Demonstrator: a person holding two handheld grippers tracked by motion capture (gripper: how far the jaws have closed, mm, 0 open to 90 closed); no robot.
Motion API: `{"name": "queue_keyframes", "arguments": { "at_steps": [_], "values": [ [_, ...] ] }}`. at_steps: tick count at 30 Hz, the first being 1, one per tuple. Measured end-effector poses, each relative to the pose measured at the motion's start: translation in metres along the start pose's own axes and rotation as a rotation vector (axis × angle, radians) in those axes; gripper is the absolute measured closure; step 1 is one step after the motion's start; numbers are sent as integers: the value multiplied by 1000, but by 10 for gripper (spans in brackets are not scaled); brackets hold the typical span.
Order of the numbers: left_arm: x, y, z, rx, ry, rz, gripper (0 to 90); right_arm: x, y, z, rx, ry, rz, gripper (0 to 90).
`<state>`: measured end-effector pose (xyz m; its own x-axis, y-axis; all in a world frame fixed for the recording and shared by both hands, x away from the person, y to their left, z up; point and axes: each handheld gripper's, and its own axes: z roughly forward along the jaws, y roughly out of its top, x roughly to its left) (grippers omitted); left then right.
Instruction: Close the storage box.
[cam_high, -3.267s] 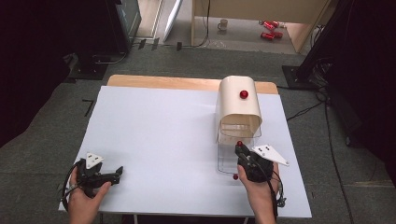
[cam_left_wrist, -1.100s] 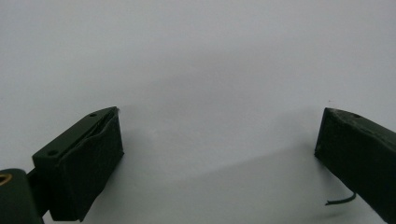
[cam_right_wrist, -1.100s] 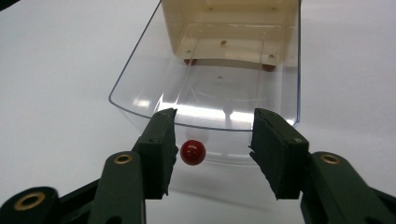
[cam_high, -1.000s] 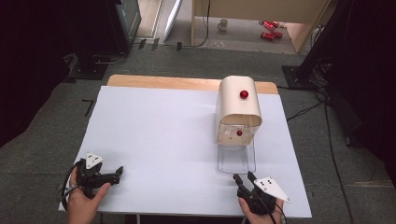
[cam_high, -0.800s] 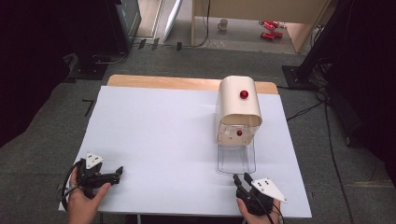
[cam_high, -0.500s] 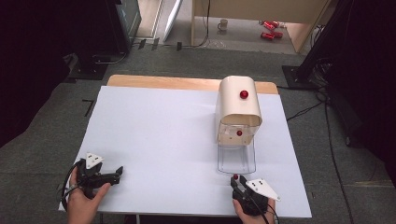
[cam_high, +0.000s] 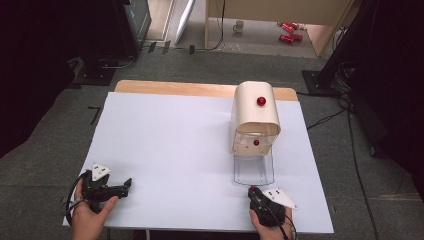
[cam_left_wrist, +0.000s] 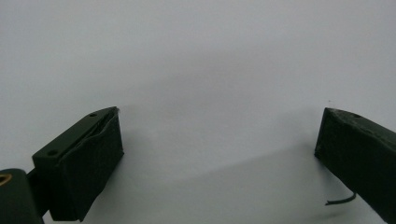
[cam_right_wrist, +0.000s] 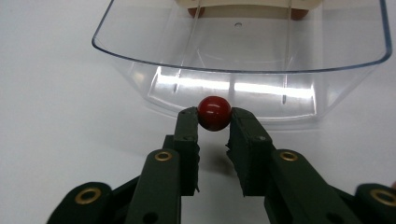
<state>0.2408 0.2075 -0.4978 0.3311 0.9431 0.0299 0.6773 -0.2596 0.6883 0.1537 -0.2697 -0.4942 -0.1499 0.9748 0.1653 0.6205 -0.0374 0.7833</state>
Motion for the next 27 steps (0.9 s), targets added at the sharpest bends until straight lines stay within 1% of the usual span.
{"name": "queue_keyframes", "arguments": {
  "at_steps": [8,18,27],
  "values": [
    [0,0,0,0,0,0,10,-2,2,-1,5,11,8,754],
    [0,0,0,2,-1,1,10,-3,9,-5,-6,21,14,756],
    [0,0,0,1,-1,1,10,-4,24,-1,-7,20,0,756]
  ]
}}
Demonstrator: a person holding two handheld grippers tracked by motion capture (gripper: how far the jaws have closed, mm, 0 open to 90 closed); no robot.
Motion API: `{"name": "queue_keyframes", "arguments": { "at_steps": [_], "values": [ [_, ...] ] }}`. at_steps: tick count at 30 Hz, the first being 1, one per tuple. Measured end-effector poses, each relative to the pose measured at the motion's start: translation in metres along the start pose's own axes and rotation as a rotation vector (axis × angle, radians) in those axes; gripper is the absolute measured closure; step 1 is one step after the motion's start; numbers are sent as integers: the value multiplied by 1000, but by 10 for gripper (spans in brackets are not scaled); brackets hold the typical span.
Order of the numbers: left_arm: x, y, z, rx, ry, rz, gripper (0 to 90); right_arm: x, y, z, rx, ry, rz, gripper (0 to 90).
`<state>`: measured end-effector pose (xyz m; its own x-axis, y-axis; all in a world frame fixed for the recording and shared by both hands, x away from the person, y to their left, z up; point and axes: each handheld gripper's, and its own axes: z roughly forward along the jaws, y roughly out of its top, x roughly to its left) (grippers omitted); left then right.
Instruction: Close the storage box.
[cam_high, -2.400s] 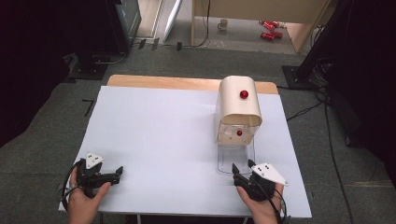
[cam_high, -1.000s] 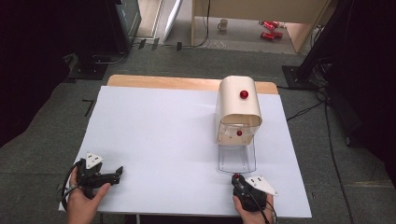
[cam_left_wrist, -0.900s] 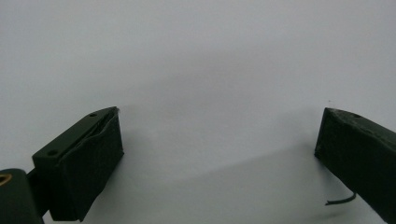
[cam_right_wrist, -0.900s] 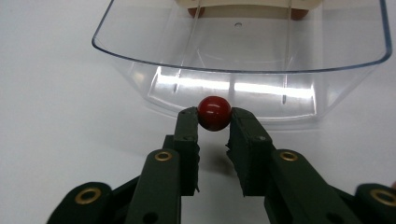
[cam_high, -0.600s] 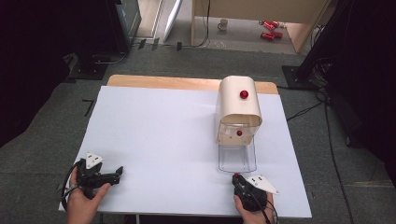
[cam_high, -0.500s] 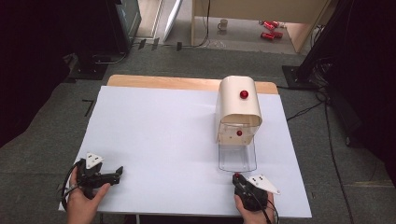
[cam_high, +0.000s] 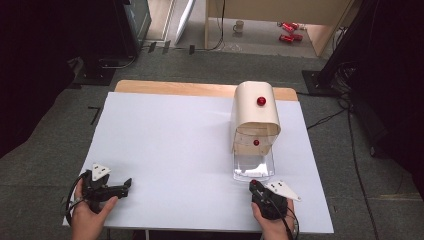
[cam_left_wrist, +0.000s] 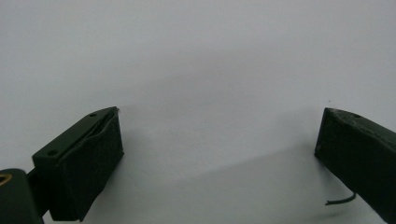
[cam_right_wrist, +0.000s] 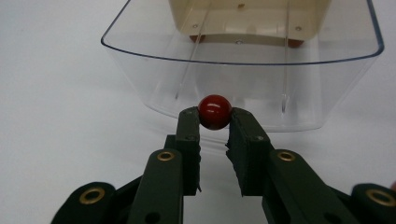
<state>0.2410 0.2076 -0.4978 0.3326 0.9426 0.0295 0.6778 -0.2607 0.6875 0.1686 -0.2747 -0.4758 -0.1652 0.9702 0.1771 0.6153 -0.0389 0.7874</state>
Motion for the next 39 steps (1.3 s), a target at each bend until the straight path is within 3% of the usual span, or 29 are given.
{"name": "queue_keyframes", "arguments": {
  "at_steps": [10,39],
  "values": [
    [0,0,0,-1,0,0,9,-1,16,10,7,-7,-31,757],
    [0,0,0,-2,0,-1,10,-10,47,48,11,-26,-12,756]
  ]
}}
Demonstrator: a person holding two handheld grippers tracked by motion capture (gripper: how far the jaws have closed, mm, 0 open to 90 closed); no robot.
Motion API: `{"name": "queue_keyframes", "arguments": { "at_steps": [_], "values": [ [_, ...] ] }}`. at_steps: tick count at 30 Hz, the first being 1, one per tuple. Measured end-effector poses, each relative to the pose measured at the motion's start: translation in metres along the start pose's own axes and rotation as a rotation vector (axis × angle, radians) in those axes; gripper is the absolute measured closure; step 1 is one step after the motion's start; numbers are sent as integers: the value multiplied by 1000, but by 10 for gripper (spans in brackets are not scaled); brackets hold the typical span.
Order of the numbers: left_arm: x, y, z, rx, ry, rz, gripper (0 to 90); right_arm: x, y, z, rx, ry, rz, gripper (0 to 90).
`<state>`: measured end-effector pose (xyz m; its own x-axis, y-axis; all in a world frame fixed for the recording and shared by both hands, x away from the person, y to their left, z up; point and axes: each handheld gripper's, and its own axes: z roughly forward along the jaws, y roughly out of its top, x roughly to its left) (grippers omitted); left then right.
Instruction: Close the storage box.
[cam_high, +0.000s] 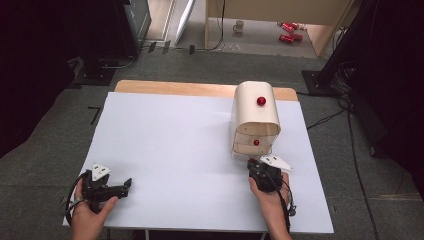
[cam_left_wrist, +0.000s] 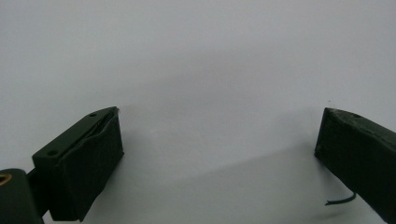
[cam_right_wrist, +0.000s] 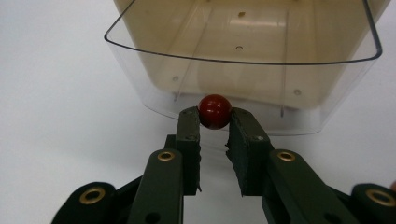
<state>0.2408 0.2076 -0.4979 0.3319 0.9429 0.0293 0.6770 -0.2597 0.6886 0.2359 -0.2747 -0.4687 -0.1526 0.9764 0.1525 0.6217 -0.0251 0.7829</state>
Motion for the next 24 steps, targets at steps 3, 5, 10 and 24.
{"name": "queue_keyframes", "arguments": {
  "at_steps": [3,5,10,24],
  "values": [
    [0,0,0,0,0,0,10,0,2,3,-1,-5,-2,757],
    [0,0,0,1,0,1,10,-1,5,5,-1,-7,-4,757],
    [0,0,0,1,0,1,10,-2,7,9,-2,-9,-4,757],
    [0,0,0,1,0,1,10,-6,6,14,-13,47,-22,619]
  ]
}}
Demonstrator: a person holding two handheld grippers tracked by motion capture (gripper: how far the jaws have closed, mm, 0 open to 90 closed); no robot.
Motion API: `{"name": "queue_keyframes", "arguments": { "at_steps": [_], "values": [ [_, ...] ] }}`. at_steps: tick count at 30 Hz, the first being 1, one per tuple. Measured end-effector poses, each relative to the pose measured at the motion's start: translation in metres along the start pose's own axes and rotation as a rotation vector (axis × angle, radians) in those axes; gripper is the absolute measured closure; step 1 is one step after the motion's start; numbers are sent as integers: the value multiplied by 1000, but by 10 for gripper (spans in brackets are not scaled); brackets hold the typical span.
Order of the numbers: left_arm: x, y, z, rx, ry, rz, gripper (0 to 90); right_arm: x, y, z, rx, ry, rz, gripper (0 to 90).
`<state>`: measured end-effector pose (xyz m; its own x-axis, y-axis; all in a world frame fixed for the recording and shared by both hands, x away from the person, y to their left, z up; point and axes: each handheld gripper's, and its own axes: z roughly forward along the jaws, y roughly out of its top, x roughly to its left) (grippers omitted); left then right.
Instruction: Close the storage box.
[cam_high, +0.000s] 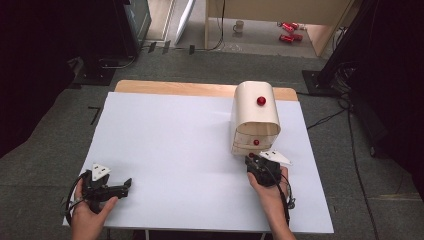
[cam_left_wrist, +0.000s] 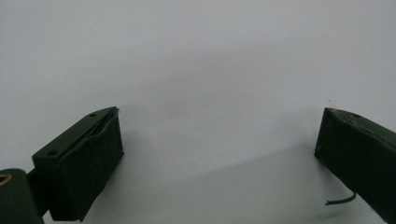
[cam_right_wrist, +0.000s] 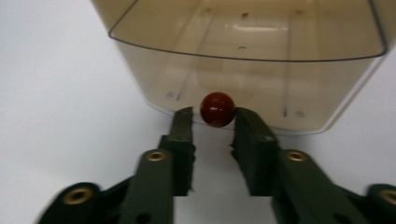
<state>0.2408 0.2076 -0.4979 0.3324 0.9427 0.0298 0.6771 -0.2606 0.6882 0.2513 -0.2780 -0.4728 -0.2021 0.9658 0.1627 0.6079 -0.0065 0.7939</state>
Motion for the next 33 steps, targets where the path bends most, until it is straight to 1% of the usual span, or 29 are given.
{"name": "queue_keyframes", "arguments": {
  "at_steps": [1,2,3,4,5,6,7,8,9,10,11,12,13,14,15,16,17,18,19,20,23,24,26,27,28,33],
  "values": [
    [0,0,0,-1,0,-1,10,0,0,0,0,0,0,619],
    [0,0,0,0,0,0,10,0,-1,-1,0,12,-11,580],
    [0,0,0,0,0,0,10,0,-4,-2,8,17,-38,492],
    [0,0,0,0,0,0,10,-1,-6,-3,16,17,-49,445],
    [0,0,0,0,0,0,10,-1,-6,-3,16,17,-49,445],
    [0,0,0,0,0,0,10,-2,-9,-6,37,12,-59,292],
    [0,0,0,0,0,0,10,-3,-10,-7,44,15,-70,235],
    [0,0,0,0,0,0,10,-3,-10,-7,44,15,-70,235],
    [0,0,0,0,0,0,10,-4,-14,-11,64,19,-103,101],
    [0,0,0,0,0,0,9,-4,-14,-11,64,19,-103,101],
    [0,0,0,0,0,0,10,-8,-17,-17,78,15,-96,29],
    [0,0,0,0,0,0,10,-8,-17,-17,78,15,-96,29],
    [0,0,0,0,0,0,10,-15,-20,-23,85,26,-75,0],
    [0,0,0,0,0,0,10,-15,-20,-23,85,26,-75,0],
    [0,0,0,0,0,0,10,-18,-22,-26,84,26,-80,0],
    [0,0,0,0,1,0,10,-21,-24,-29,83,17,-87,0],
    [0,0,0,0,1,0,10,-28,-28,-35,84,-6,-92,0],
    [0,0,0,0,0,0,10,-33,-29,-38,84,-13,-91,0],
    [0,0,0,0,0,0,10,-33,-29,-38,84,-13,-91,0],
    [0,0,0,0,0,0,10,-42,-34,-45,88,-20,-89,0],
    [0,0,0,0,1,0,10,-53,-39,-52,87,-33,-89,0],
    [0,0,0,0,1,0,10,-53,-39,-52,87,-33,-89,0],
    [0,0,0,0,0,0,10,-62,-44,-57,93,-43,-81,0],
    [0,0,0,0,1,0,9,-70,-48,-60,104,-58,-76,0],
    [0,0,0,0,1,0,9,-70,-48,-60,104,-58,-76,0],
    [0,0,0,1,0,0,10,-85,-57,-67,123,-75,-81,0]
  ]
}}
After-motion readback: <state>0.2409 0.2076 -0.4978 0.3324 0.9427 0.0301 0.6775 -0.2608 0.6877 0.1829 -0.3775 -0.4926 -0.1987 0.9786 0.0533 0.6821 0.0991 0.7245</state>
